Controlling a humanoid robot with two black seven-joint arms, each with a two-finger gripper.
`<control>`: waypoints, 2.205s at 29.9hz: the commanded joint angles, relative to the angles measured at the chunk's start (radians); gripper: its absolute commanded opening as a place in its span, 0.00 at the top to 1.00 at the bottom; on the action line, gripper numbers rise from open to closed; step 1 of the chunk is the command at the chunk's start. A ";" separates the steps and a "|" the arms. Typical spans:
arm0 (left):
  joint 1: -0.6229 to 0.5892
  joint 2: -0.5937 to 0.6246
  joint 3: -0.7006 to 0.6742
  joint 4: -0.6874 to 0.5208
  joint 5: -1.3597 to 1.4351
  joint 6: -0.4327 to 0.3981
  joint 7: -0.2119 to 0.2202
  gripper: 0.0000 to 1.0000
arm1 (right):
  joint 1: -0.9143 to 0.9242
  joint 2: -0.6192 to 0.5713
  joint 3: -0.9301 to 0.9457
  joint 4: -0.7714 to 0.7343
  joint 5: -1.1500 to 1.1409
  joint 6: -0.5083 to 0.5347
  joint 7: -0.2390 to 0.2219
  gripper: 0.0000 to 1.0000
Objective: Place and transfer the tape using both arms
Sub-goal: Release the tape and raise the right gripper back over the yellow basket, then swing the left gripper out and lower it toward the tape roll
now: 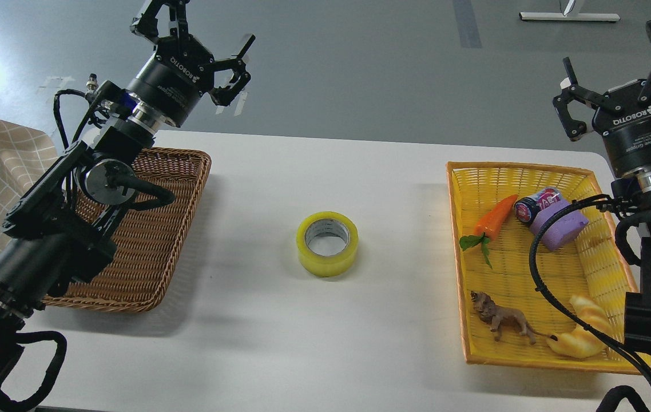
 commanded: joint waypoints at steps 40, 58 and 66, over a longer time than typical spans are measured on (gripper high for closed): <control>-0.009 0.021 -0.001 -0.153 0.531 0.000 -0.002 0.02 | -0.040 0.000 -0.081 0.032 0.000 0.000 0.001 0.05; -0.041 0.076 0.025 -0.272 0.853 0.000 0.004 0.02 | -0.057 0.000 -0.081 0.049 -0.002 0.000 0.003 0.05; -0.081 0.081 0.073 -0.270 1.140 0.000 0.010 0.02 | -0.060 0.000 -0.081 0.049 -0.002 0.000 0.001 0.05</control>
